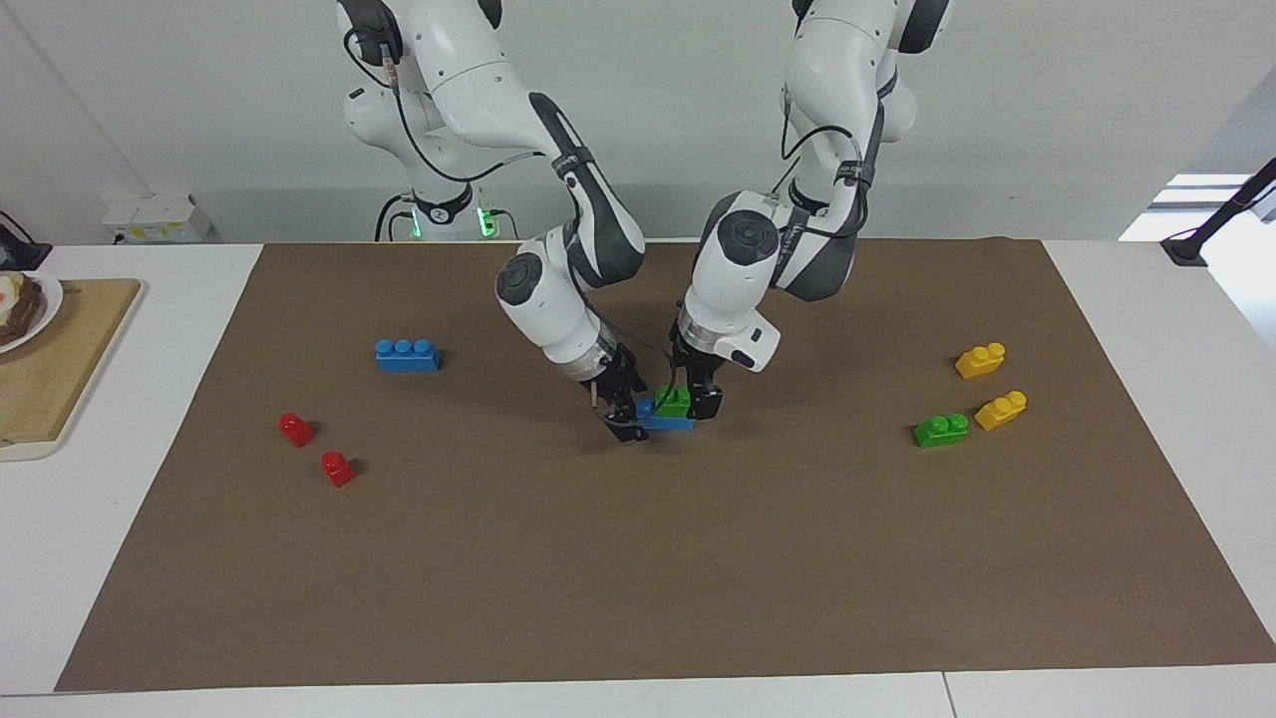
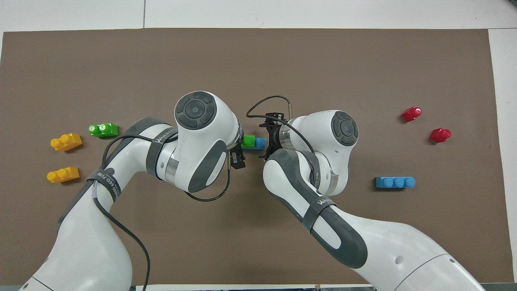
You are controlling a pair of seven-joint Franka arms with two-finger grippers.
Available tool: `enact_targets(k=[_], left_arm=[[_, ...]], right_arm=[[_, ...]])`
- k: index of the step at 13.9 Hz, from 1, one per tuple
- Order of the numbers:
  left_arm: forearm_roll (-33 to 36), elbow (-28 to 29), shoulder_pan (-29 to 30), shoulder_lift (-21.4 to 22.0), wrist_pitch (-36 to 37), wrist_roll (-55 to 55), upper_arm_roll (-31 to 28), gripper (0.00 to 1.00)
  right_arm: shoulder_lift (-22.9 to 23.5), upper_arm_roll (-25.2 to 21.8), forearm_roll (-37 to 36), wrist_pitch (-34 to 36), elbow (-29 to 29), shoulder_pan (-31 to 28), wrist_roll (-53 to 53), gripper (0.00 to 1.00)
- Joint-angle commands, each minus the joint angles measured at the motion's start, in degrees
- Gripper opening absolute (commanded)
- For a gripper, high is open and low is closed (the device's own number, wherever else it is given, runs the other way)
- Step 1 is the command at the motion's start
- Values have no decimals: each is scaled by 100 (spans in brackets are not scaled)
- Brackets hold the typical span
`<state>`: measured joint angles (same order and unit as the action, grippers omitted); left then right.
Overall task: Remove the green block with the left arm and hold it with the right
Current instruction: 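Close the left gripper on green while the right gripper closes on blue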
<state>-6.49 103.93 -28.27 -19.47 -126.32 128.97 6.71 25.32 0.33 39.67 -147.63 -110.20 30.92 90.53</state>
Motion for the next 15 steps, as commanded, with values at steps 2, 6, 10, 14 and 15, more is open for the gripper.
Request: enact_targets(k=[2,6,10,14,15], left_arm=[[78,31,-91,-31,-208,207,-73,100],[113,31,-188,-154,-270,225,-73,100],[121,31,-188,-180,-270,225,-73,100],[235,31,-267,-189,-261,217,-73,20],[340,31,-276,-189,-244,217,-73,2]], right_arm=[[87,3,155,-144,-10,20,-9,66],[114,-6,182,-144,-2,20,-9,8],[114,3,199,-187,-10,29,-18,0],[149,-6,199,-222,-11,29,-35,0],[157,3,199,-292,-11,29,-36,0]])
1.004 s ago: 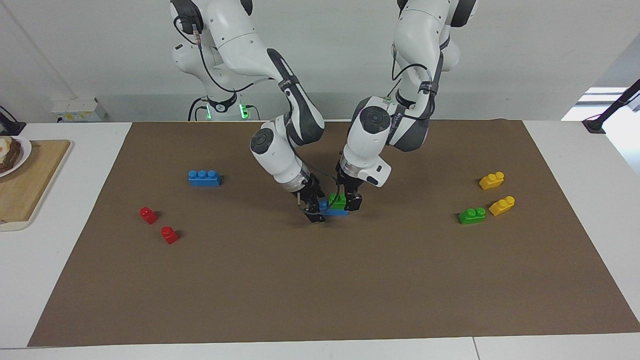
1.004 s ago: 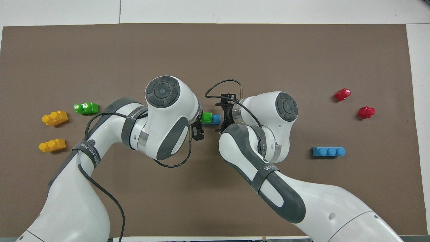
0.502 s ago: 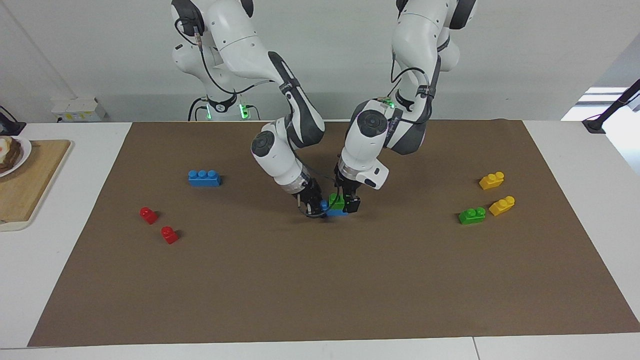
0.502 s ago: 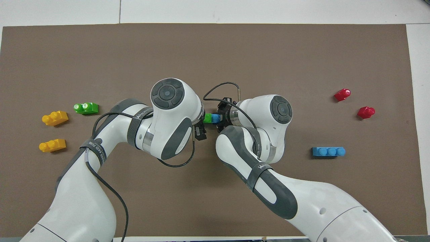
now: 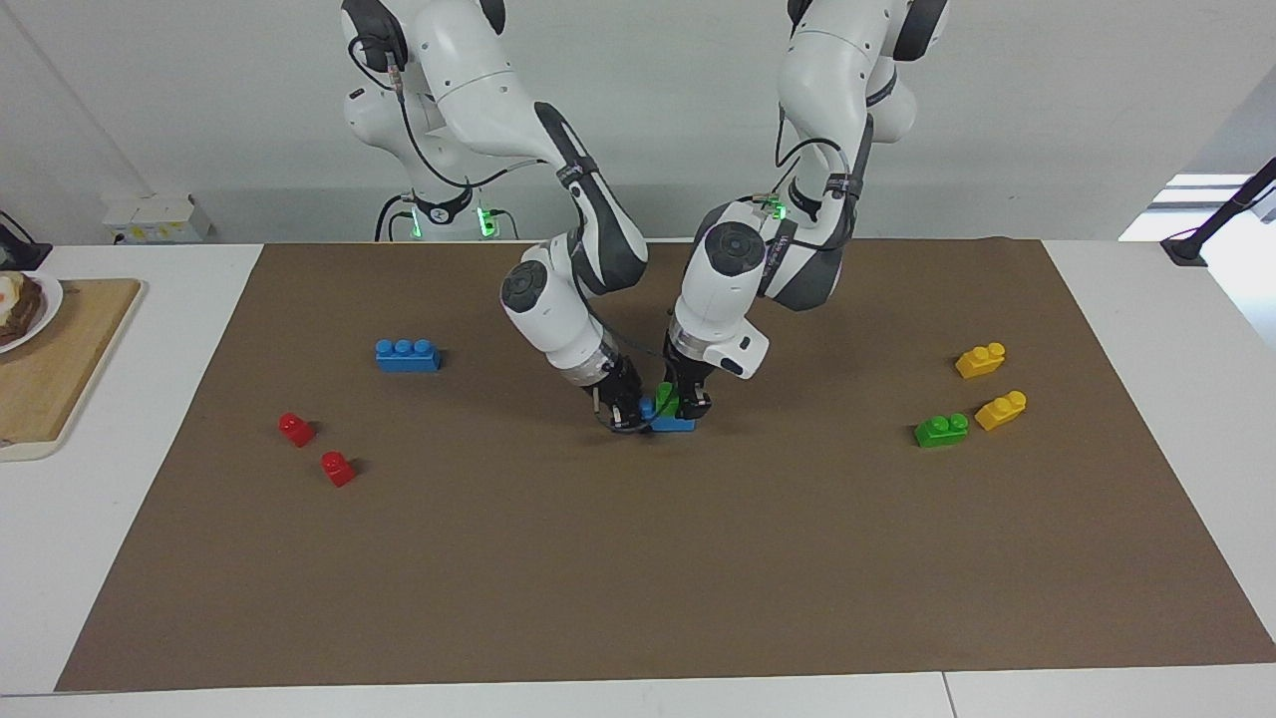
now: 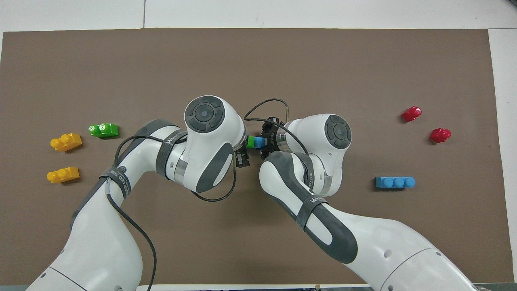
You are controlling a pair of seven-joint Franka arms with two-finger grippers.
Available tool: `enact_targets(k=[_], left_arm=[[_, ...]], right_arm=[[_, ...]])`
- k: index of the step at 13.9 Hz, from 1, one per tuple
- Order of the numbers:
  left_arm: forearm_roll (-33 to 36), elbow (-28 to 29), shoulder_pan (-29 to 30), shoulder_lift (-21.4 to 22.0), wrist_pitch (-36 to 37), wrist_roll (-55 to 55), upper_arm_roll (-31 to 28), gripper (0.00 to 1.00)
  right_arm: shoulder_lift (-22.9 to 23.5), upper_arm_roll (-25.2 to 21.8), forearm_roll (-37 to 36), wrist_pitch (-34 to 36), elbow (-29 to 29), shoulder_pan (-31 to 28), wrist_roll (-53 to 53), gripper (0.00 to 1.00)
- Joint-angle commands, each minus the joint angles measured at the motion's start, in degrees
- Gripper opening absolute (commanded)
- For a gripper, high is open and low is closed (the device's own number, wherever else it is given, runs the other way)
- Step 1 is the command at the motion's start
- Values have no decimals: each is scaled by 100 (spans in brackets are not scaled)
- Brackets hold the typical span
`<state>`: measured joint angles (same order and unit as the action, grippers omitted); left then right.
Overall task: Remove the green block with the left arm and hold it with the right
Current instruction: 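Close the left gripper on green while the right gripper closes on blue, then pull the green brick away with the left gripper while the right gripper pulls blue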
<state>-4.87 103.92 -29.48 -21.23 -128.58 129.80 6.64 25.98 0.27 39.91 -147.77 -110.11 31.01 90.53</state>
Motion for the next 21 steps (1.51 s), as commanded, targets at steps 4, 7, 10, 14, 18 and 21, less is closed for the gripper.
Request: enact_targets(k=[4,7,10,14,18,21], left_arm=[[232,-196,-155,39,447,46,-66,0],[232,-179,-58,416,623,2,-48,0],[232,-144,126,794,974,-497,-48,0],[101,-12,477,1418,1870,-2061,-40,0],[65,259,1109,1892,2548,-3729,-48,0],[13,1093,1996,2656,2531,-5486,-48,0]], right_arm=[[91,9,175,-296,-37,19,-44,0],[91,0,175,-305,-28,54,-44,0],[91,0,166,-244,51,28,-53,0],[56,-9,114,-77,411,-51,-71,0],[-409,-35,87,1080,534,-848,-789,0],[-673,-62,61,1978,535,-1578,-1037,0]])
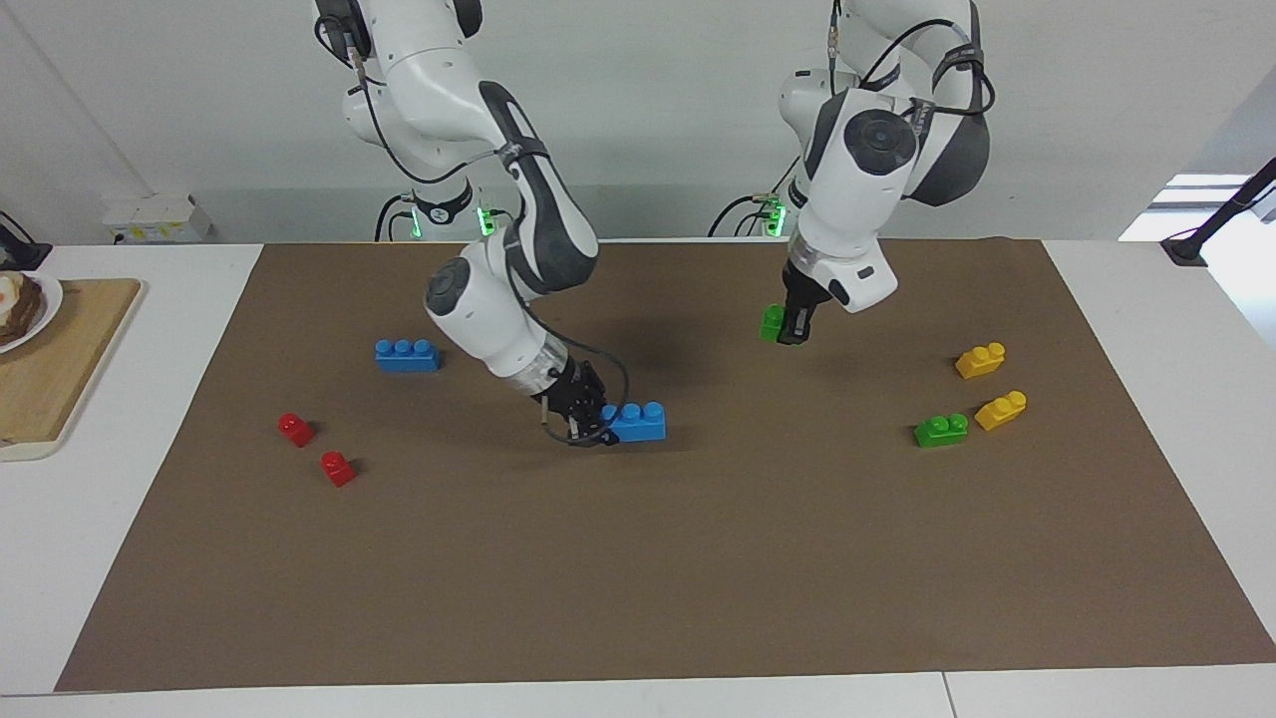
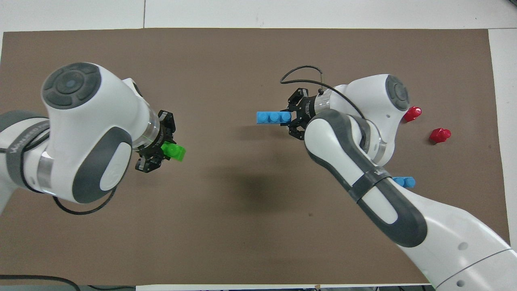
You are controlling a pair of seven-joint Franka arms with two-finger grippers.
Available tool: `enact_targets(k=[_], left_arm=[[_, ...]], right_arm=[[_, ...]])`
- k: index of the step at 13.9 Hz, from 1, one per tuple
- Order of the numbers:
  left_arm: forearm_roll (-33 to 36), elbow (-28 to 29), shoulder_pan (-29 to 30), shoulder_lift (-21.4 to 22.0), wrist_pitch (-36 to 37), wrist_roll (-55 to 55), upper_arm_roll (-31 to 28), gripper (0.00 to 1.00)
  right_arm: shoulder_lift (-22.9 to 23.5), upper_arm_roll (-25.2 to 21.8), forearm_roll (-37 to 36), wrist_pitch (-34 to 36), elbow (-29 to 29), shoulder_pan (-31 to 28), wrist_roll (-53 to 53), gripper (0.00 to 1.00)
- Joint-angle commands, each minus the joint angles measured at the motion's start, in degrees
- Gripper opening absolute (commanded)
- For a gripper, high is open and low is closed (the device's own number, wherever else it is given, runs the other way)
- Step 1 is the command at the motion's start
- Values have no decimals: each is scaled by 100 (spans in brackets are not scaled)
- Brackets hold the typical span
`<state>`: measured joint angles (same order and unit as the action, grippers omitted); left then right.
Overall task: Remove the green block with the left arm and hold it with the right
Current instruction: 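Pull the green brick away with the left gripper while the right gripper pulls blue, then carry the green brick toward the yellow bricks while the right gripper carries blue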
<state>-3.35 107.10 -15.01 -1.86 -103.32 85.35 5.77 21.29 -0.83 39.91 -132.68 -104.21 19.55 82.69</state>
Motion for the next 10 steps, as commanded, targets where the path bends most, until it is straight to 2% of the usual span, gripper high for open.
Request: enact_targets(k=[1,4,6,8,10], left_arm=[[-166,925,805,870,13,-1560,38,0],[-166,1137,1280,976,14,-3422,20,0],[-166,1252,1518,994,-39,-4862,3,0],[-158,1479,1685,985,-197,-6234,-6,0],[-157,1743,1879,915,-460,-7500,-15,0]], right_arm=[[-239,48,52,775,-56,-747,-454,0],[-327,48,-18,1479,-170,-1566,-1263,0],[-397,48,-394,1998,-214,-2049,-1684,0],[-511,48,-493,2009,-529,-2305,-2141,0],[-495,48,-511,1634,-889,-2499,-2581,0]])
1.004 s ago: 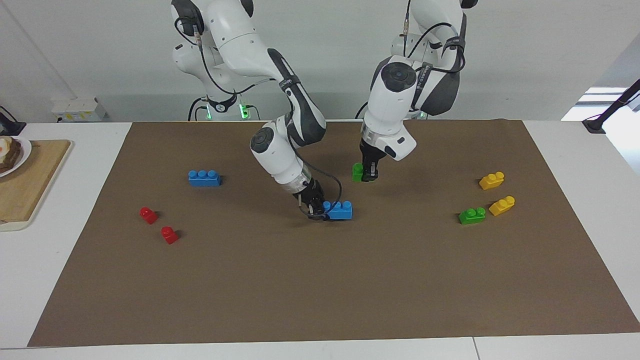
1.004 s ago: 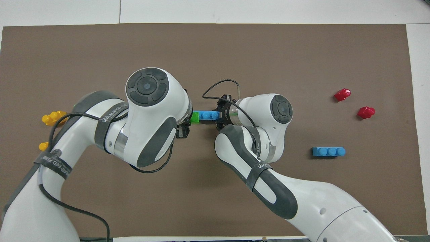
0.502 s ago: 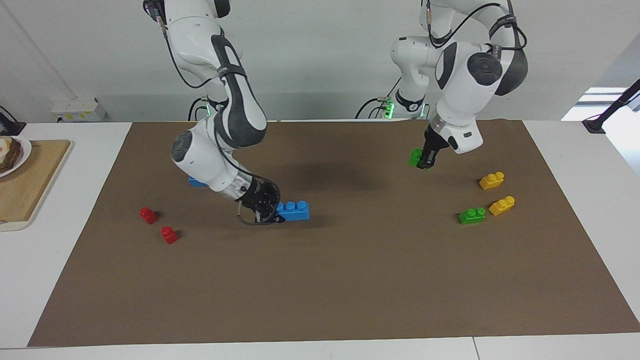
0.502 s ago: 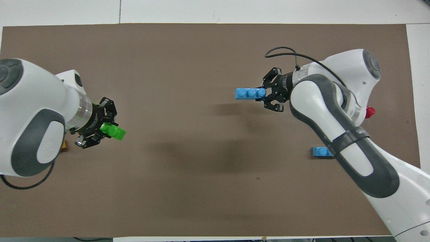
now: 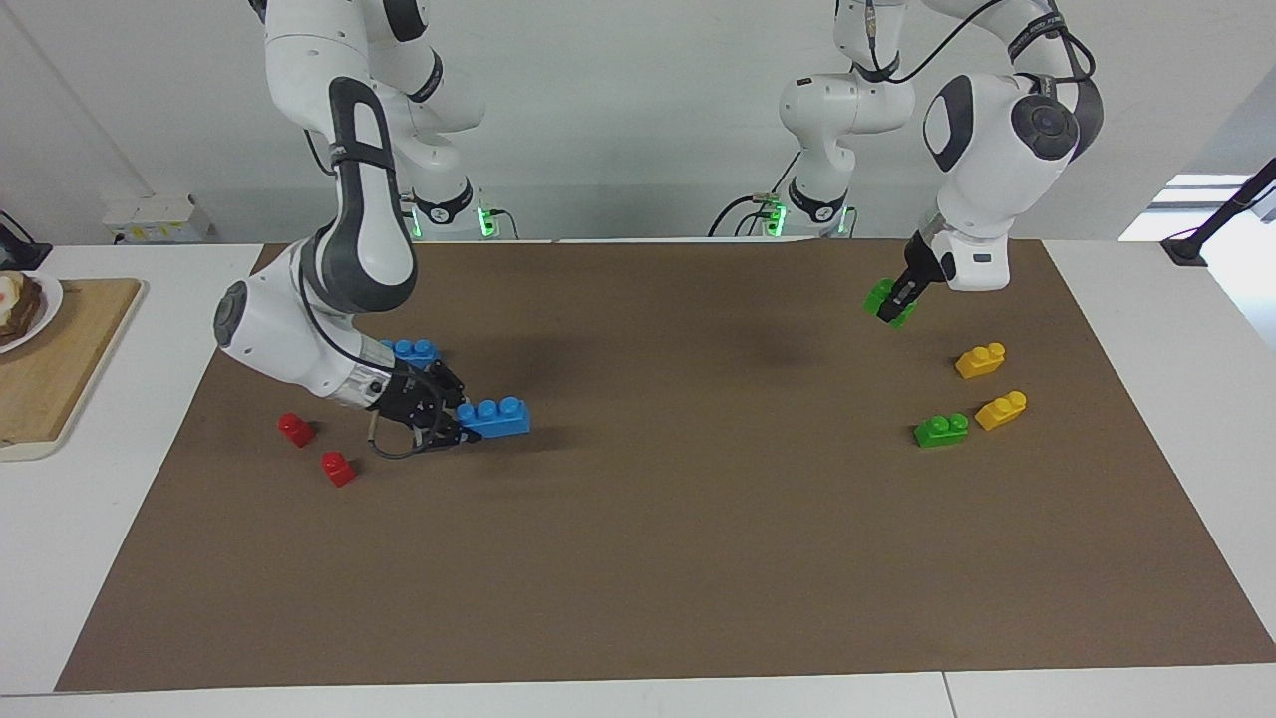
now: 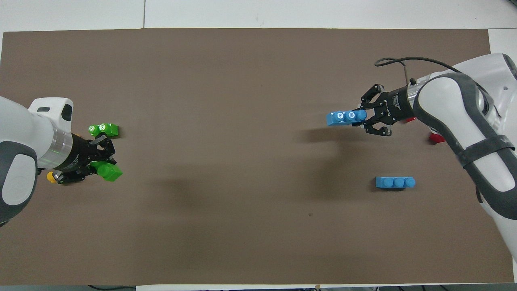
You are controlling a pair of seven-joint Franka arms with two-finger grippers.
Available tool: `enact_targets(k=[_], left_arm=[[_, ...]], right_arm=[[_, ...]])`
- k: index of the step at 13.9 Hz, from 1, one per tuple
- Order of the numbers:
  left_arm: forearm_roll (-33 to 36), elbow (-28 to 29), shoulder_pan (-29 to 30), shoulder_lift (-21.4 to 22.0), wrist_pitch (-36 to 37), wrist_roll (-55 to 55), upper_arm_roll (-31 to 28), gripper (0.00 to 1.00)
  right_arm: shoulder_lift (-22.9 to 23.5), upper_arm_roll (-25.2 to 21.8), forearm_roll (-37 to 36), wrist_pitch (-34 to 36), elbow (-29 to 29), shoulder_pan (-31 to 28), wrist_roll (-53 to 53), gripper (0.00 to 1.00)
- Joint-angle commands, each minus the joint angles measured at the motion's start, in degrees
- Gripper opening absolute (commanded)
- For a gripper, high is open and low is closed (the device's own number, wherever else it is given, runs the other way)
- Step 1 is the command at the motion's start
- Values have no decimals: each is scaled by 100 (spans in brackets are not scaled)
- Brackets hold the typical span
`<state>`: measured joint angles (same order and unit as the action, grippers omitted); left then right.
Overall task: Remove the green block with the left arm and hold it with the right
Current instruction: 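Carry the green brick toward the yellow bricks while the right gripper carries blue, then set the green brick down with the left gripper while the right gripper sets blue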
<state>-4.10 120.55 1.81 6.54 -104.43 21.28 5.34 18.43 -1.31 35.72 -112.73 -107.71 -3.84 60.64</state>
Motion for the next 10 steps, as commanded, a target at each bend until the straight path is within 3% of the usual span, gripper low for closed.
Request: enact_targets(k=[1,7,10], left_arm=[[-73,608,362,67,-603,-1526,28,0],[-47,1294,548,-56,-1578,-1880,28,0],[215,1296,522,-389,-1931,-1934,28,0]], right_arm=[[-191,96,-83,-511,-654,-196,-439,0],[-173,96,-83,-908,-1103,-468,-755,0],[-173,87,-83,-873,-1103,-530,-844,0]])
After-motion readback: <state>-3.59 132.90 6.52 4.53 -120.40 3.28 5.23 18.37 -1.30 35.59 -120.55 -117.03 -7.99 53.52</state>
